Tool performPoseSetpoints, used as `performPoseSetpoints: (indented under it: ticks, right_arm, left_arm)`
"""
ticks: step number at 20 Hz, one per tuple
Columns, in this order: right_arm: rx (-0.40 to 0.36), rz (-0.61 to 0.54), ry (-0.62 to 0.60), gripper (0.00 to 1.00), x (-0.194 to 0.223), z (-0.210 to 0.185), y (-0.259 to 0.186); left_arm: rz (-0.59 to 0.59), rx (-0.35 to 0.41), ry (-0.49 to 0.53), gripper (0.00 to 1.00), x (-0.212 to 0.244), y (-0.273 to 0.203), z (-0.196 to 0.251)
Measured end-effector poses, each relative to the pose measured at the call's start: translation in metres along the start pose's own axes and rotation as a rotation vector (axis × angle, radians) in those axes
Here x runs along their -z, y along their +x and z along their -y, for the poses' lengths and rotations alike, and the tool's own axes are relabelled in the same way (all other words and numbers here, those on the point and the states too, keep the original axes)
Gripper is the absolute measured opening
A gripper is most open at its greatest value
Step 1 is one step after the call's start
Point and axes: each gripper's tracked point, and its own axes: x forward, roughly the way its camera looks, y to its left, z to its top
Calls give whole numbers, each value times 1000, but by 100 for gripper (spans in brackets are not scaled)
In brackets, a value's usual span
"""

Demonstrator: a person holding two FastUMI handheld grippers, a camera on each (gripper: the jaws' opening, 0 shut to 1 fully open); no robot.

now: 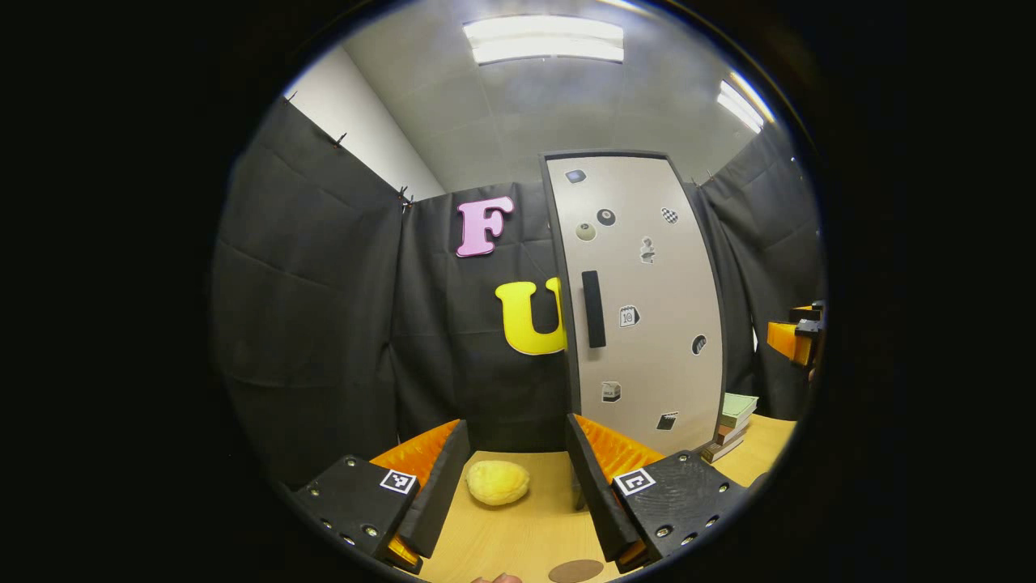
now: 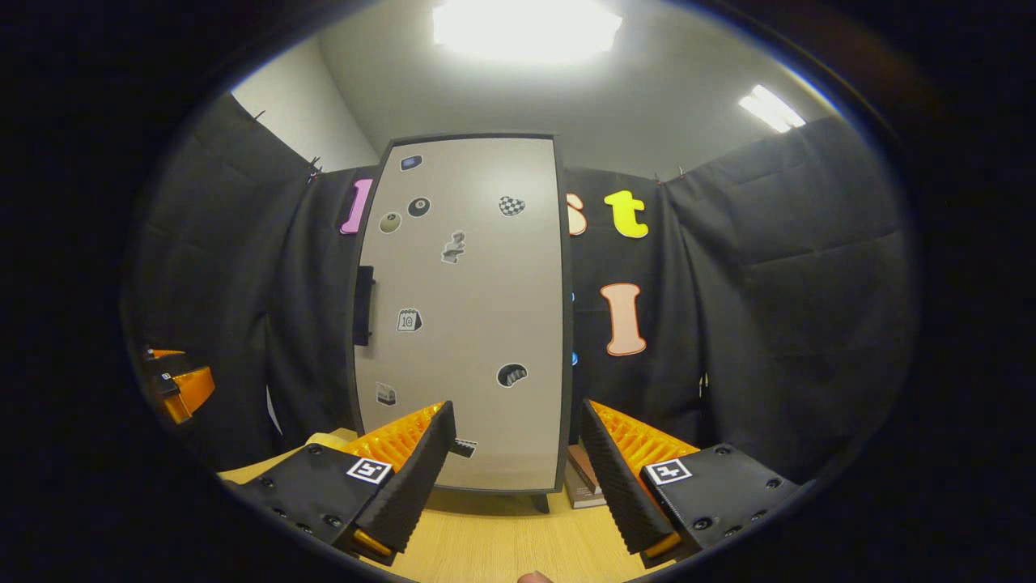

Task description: Open the cabinet door with the right hand, grasp the bottle in the cabinet with the left hand and place it on the coaster, then close the cabinet door with the right hand.

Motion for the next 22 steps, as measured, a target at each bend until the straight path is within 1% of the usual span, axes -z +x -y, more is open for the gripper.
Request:
performPoseSetpoints:
  ticks: [5,10,16,22]
  right_arm:
    - [-51,8,-12,97,-17,-25,20]
    - [-119,23,-37,97,-36,-60,45]
    - [-193,61,-37,97,-62,-109,73]
    - [-237,63,-22,98,-75,-155,101]
  left_arm:
    - [-4,-49,9,70,2,-8,-29]
    - [-7,-118,27,70,4,-19,-65]
    - [-25,-203,48,70,11,-38,-111]
    - [-52,-295,51,70,24,-56,-159]
